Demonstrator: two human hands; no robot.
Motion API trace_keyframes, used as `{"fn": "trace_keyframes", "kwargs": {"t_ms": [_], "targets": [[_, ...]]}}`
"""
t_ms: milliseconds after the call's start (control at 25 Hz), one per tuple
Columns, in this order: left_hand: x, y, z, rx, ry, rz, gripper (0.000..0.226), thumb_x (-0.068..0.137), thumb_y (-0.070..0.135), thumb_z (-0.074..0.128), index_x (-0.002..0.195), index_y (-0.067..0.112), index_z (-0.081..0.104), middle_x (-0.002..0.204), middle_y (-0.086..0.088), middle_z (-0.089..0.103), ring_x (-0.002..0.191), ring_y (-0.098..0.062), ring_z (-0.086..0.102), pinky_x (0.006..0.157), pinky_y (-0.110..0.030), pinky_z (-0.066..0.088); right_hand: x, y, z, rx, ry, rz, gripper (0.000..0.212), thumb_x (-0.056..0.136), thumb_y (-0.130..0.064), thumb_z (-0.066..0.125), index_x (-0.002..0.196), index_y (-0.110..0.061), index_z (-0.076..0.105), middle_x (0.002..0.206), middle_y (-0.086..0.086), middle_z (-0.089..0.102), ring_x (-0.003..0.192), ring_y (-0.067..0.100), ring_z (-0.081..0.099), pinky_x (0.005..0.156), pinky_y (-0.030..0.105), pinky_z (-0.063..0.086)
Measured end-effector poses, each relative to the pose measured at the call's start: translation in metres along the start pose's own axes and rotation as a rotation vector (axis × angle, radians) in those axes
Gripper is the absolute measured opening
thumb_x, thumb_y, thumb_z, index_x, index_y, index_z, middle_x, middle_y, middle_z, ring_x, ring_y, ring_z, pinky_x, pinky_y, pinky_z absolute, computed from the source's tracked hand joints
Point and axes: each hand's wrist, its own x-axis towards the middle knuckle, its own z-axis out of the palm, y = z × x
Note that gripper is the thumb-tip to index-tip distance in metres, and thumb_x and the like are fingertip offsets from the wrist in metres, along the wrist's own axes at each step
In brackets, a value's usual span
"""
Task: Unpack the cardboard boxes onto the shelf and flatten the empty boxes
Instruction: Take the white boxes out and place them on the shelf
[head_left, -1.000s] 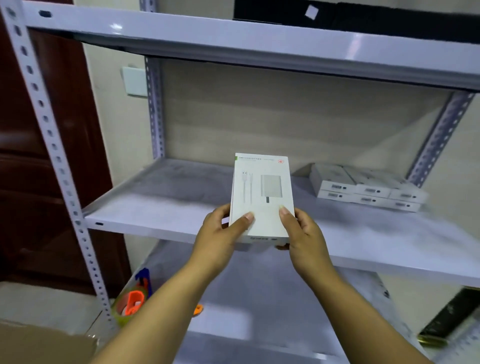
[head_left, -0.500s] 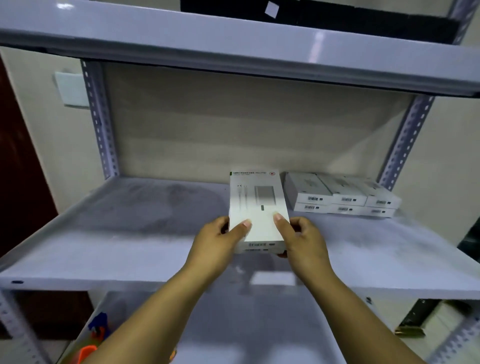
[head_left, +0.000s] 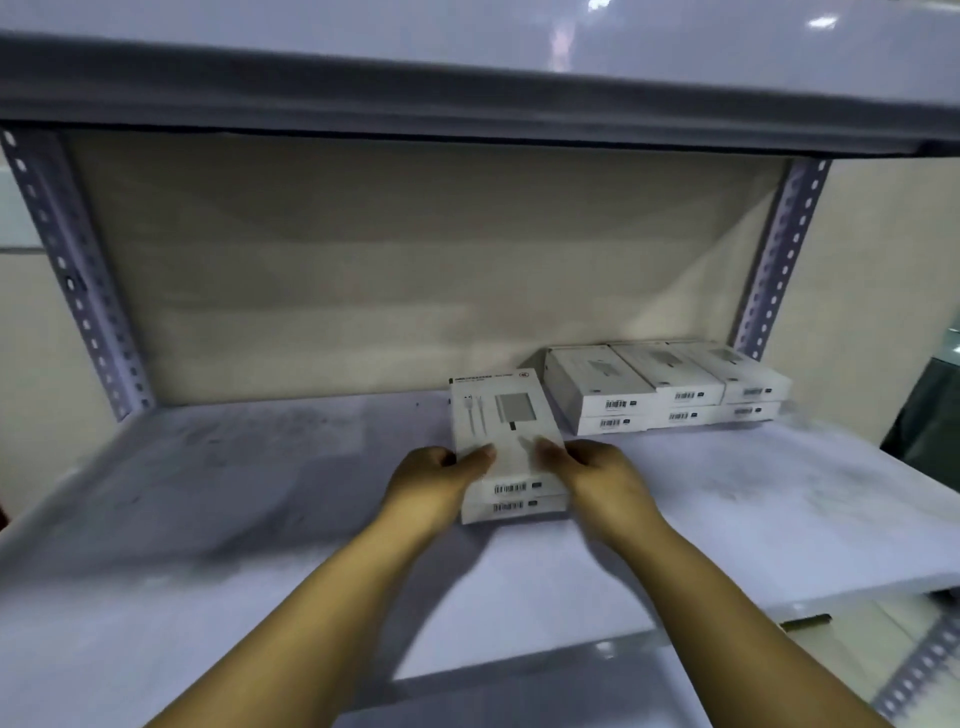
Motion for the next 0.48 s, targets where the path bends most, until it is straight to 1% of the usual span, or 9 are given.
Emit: {"fn": "trace_keyframes", "kwargs": {"t_ms": [80, 120, 200, 280, 320, 360, 400, 440, 480], "targets": [[0.011, 0.001, 0.004, 0.02, -0.01, -0.017, 0.035, 0.083, 0.041, 0.069, 0.082, 0.006, 0.072, 0.081, -0.009, 0.074, 0.079, -0.027, 0.071, 0.083, -0.046, 0.056, 0.01, 0.008, -0.002, 0.025, -0.015, -0.001, 0.059, 0.069, -0.069, 0.058, 0.087, -0.014, 0.07, 0.083, 0.003, 0.074, 0.083, 0.028, 0.069, 0.081, 0.053, 0.053], [0.015, 0.001, 0.007, 0.032, -0.009, -0.018, 0.035, 0.083, 0.042, 0.069, 0.081, 0.006, 0.072, 0.08, -0.008, 0.074, 0.078, -0.026, 0.071, 0.082, -0.045, 0.056, 0.016, 0.013, -0.003, 0.029, -0.034, 0.006, 0.06, 0.068, -0.069, 0.058, 0.088, -0.014, 0.07, 0.084, 0.004, 0.074, 0.084, 0.028, 0.069, 0.082, 0.056, 0.053], [0.024, 0.0, 0.014, 0.052, -0.016, -0.028, 0.034, 0.083, 0.042, 0.067, 0.082, 0.008, 0.072, 0.08, -0.006, 0.074, 0.077, -0.024, 0.071, 0.08, -0.043, 0.057, 0.027, 0.019, -0.006, 0.036, -0.075, 0.024, 0.059, 0.068, -0.068, 0.06, 0.094, -0.017, 0.071, 0.089, 0.001, 0.075, 0.088, 0.025, 0.07, 0.086, 0.055, 0.053], [0.031, -0.001, 0.019, 0.074, -0.033, -0.033, 0.033, 0.086, 0.042, 0.065, 0.088, 0.01, 0.072, 0.082, -0.004, 0.074, 0.076, -0.021, 0.071, 0.077, -0.041, 0.058, 0.032, 0.017, -0.012, 0.052, -0.12, 0.032, 0.059, 0.066, -0.066, 0.063, 0.102, -0.02, 0.072, 0.096, -0.004, 0.075, 0.093, 0.018, 0.07, 0.089, 0.047, 0.053], [0.035, 0.0, 0.022, 0.084, -0.034, -0.029, 0.033, 0.087, 0.042, 0.064, 0.092, 0.011, 0.071, 0.084, -0.004, 0.074, 0.075, -0.021, 0.071, 0.075, -0.04, 0.059, 0.035, 0.014, -0.016, 0.05, -0.148, 0.031, 0.056, 0.069, -0.061, 0.066, 0.108, -0.021, 0.071, 0.099, -0.006, 0.074, 0.093, 0.014, 0.07, 0.088, 0.041, 0.055], [0.039, 0.001, 0.024, 0.086, -0.027, -0.02, 0.032, 0.087, 0.041, 0.064, 0.096, 0.011, 0.069, 0.088, -0.004, 0.073, 0.076, -0.02, 0.071, 0.074, -0.039, 0.059, 0.037, 0.011, -0.021, 0.047, -0.18, 0.024, 0.05, 0.075, -0.052, 0.071, 0.114, -0.02, 0.068, 0.1, -0.007, 0.074, 0.091, 0.008, 0.07, 0.082, 0.032, 0.056], [0.043, 0.002, 0.025, 0.08, -0.014, -0.009, 0.032, 0.086, 0.041, 0.065, 0.099, 0.011, 0.066, 0.093, -0.004, 0.073, 0.08, -0.02, 0.07, 0.072, -0.036, 0.059, 0.04, 0.009, -0.027, 0.049, -0.211, 0.017, 0.041, 0.08, -0.038, 0.074, 0.116, -0.021, 0.065, 0.099, -0.008, 0.073, 0.086, 0.002, 0.069, 0.073, 0.02, 0.054], [0.046, 0.004, 0.026, 0.068, -0.012, 0.003, 0.031, 0.085, 0.039, 0.067, 0.103, 0.013, 0.062, 0.099, -0.003, 0.071, 0.084, -0.02, 0.069, 0.07, -0.033, 0.058, 0.042, 0.007, -0.032, 0.056, -0.246, 0.005, 0.037, 0.082, -0.024, 0.075, 0.116, -0.023, 0.061, 0.098, -0.01, 0.071, 0.078, -0.005, 0.067, 0.064, 0.011, 0.05], [0.047, 0.006, 0.027, 0.041, -0.029, 0.014, 0.033, 0.084, 0.036, 0.07, 0.107, 0.016, 0.059, 0.102, -0.002, 0.07, 0.087, -0.02, 0.069, 0.068, -0.031, 0.056, 0.045, 0.006, -0.036, 0.051, -0.267, -0.004, 0.042, 0.08, -0.012, 0.076, 0.114, -0.027, 0.056, 0.096, -0.013, 0.067, 0.072, -0.009, 0.065, 0.058, 0.006, 0.046]]}}
